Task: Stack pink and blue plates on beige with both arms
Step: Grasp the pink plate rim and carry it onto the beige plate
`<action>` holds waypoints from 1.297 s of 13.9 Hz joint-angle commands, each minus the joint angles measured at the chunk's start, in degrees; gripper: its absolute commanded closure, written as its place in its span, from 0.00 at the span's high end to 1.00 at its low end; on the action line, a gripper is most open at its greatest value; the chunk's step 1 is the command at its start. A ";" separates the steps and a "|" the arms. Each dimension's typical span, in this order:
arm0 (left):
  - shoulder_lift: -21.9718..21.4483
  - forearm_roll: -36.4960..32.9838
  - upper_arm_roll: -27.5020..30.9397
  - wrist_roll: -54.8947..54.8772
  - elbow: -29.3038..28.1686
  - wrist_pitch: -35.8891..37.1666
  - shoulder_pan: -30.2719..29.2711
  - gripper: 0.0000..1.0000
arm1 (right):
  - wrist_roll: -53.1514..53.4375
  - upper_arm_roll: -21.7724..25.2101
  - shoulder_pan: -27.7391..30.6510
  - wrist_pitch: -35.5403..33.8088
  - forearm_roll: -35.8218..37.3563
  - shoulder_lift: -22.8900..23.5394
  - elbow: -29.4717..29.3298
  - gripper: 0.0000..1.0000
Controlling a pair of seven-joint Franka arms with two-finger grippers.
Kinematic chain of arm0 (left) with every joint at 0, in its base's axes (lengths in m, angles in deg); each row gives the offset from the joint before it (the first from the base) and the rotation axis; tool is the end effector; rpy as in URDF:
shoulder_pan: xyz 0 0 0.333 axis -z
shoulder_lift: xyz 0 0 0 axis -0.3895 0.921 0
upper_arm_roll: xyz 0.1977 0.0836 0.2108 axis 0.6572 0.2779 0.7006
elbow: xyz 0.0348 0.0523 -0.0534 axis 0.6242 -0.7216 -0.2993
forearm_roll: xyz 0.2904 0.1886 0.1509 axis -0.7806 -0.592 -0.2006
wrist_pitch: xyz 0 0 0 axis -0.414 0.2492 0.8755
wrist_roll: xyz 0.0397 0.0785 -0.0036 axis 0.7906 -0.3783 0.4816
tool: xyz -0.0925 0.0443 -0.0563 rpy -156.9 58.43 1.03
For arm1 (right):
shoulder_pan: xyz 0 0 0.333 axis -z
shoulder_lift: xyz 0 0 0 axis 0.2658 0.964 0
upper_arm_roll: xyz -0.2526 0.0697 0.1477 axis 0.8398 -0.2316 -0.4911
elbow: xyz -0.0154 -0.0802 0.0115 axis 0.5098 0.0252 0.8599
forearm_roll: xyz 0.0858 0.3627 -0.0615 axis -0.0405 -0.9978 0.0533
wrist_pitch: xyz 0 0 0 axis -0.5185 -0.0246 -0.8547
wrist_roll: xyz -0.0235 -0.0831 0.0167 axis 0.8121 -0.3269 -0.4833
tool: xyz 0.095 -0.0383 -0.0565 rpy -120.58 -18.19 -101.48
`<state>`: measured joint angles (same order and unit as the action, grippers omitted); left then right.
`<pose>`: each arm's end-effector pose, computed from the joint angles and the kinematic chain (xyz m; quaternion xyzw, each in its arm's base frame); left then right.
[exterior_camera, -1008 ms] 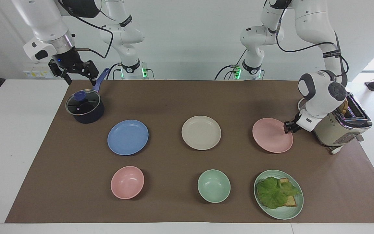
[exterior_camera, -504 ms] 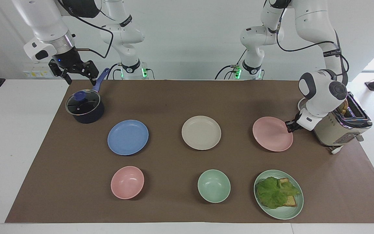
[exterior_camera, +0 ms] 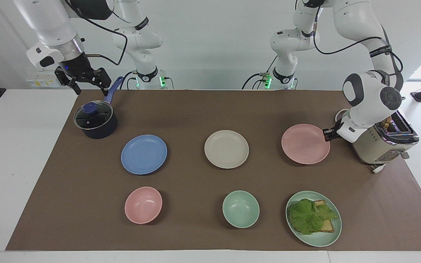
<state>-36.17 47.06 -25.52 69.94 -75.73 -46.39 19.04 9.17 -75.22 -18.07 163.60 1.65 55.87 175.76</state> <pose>0.5487 0.0283 0.3684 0.9934 -0.0008 -0.1133 0.0202 0.5109 -0.0302 0.5965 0.9993 -0.0322 -0.0156 0.0051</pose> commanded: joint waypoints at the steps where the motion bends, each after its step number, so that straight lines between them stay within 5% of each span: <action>1: -0.66 0.41 -0.50 -0.45 3.95 6.42 1.68 0.00 | 0.18 -0.40 0.37 -0.44 0.08 -1.44 1.35 1.00; 6: -1.71 7.17 -0.77 5.23 4.23 6.18 8.70 0.00 | 0.18 -0.40 0.37 -0.44 0.08 -1.44 1.35 1.00; 18: 0.38 13.77 -0.77 26.97 -1.66 -13.68 27.52 0.00 | 0.18 -0.40 0.37 -0.44 0.08 -1.53 1.53 1.00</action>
<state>-36.20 59.58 -27.20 95.57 -76.36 -57.56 44.75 9.17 -75.22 -18.07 163.51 1.65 55.82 175.92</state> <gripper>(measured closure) 0.956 0.000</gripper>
